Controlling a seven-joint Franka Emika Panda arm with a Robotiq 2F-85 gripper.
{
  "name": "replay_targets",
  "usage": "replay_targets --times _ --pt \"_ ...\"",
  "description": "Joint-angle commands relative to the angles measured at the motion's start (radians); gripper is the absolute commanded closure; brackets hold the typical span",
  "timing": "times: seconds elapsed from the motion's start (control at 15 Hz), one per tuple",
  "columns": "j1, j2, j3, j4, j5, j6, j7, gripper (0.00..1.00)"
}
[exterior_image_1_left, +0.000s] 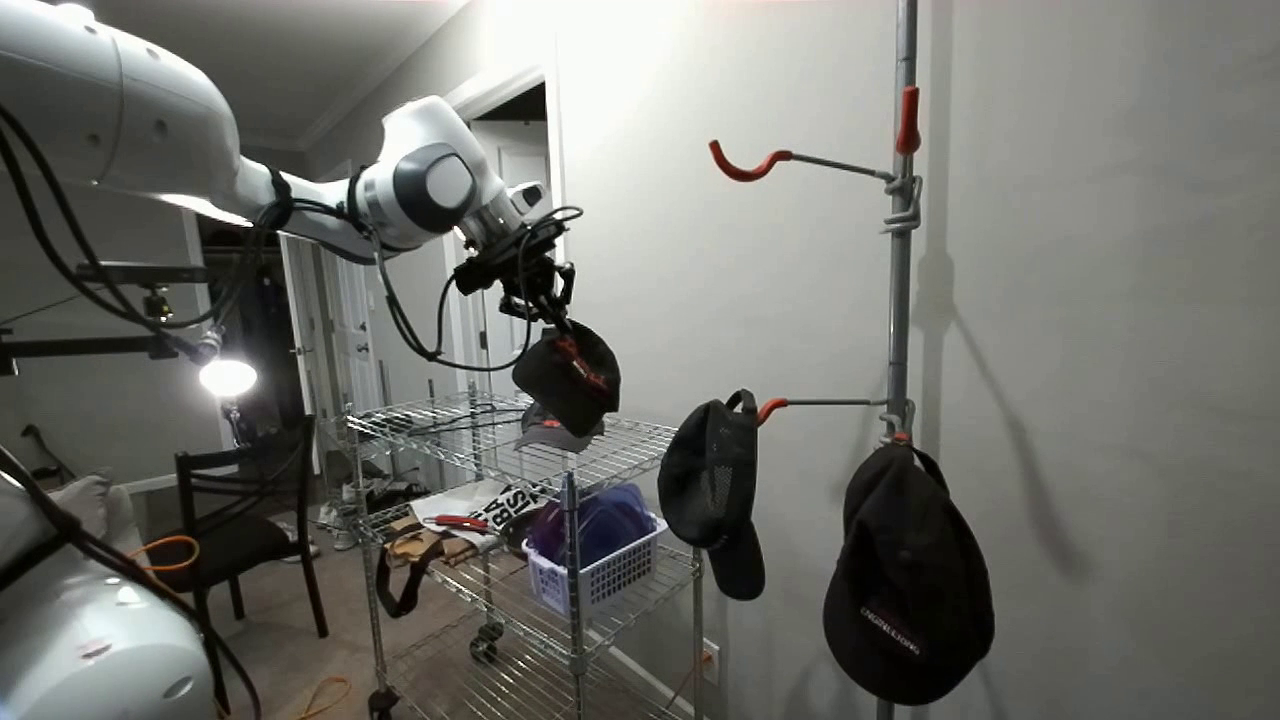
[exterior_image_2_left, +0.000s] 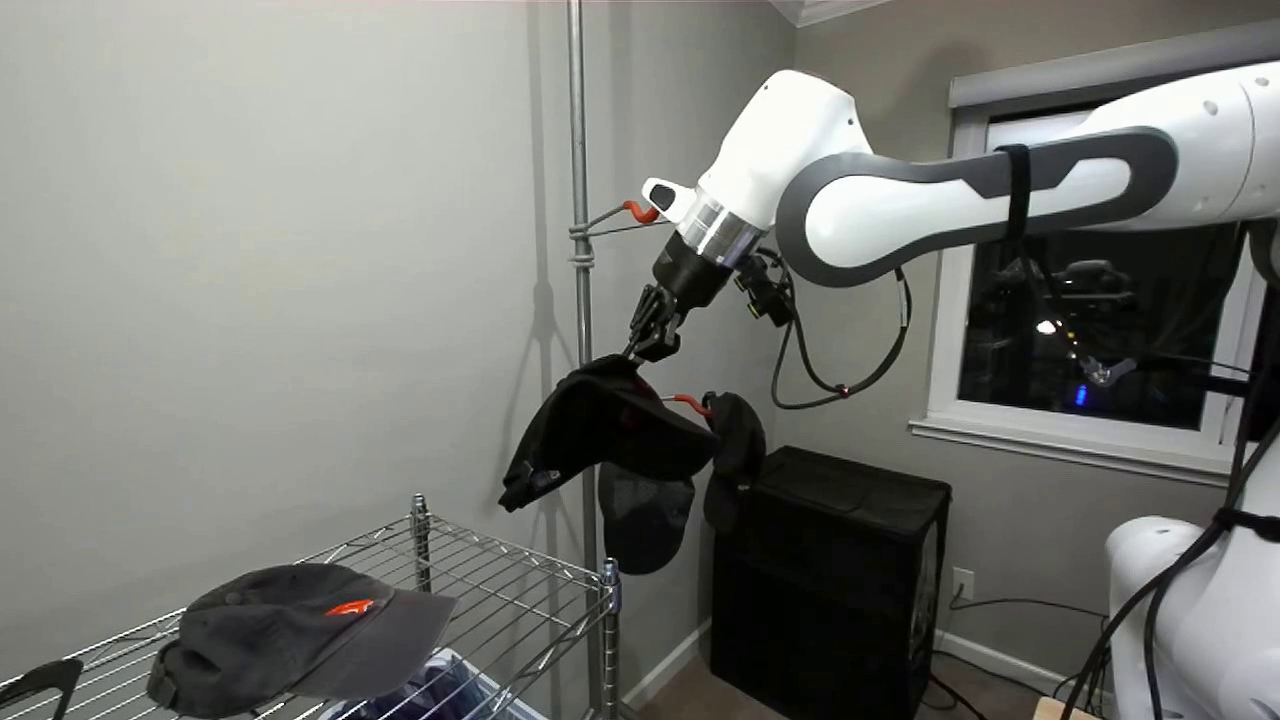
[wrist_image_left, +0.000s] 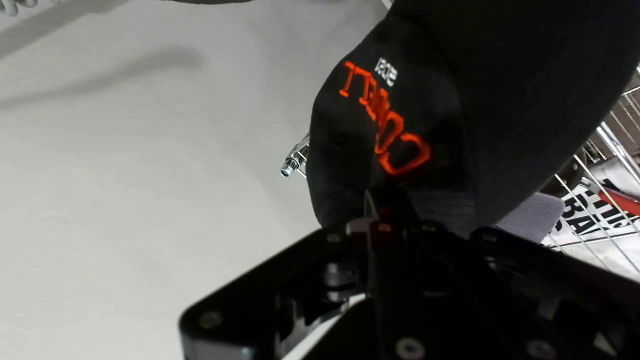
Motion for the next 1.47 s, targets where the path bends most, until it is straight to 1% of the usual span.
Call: replay_targets --times 0.0,0.27,0.33,0.6,0.73,0.8,1.0,1.07,1.27,1.4 --pt "-0.027 0.001 0.022 0.004 0.016 -0.002 -0.011 0.97" --pt "-0.027 0.001 0.022 0.004 0.016 -0.002 -0.011 0.98" --pt "-0.039 -0.016 0.033 0.002 -0.003 -0.009 0.008 0.98" --pt "-0.141 -0.143 0.093 0.014 -0.142 -0.038 0.130 0.98" --pt "-0.179 -0.213 0.110 0.029 -0.180 -0.077 0.180 0.98" --pt "-0.175 -0.239 0.108 0.035 -0.167 -0.105 0.181 0.98" --pt "-0.198 -0.299 0.125 0.034 -0.174 -0.162 0.209 0.98" --pt "-0.221 -0.315 0.138 0.029 -0.186 -0.176 0.244 0.98" --pt "-0.251 -0.333 0.144 0.038 -0.191 -0.184 0.304 0.98" --pt "-0.300 -0.331 0.150 0.069 -0.225 -0.181 0.335 0.98"
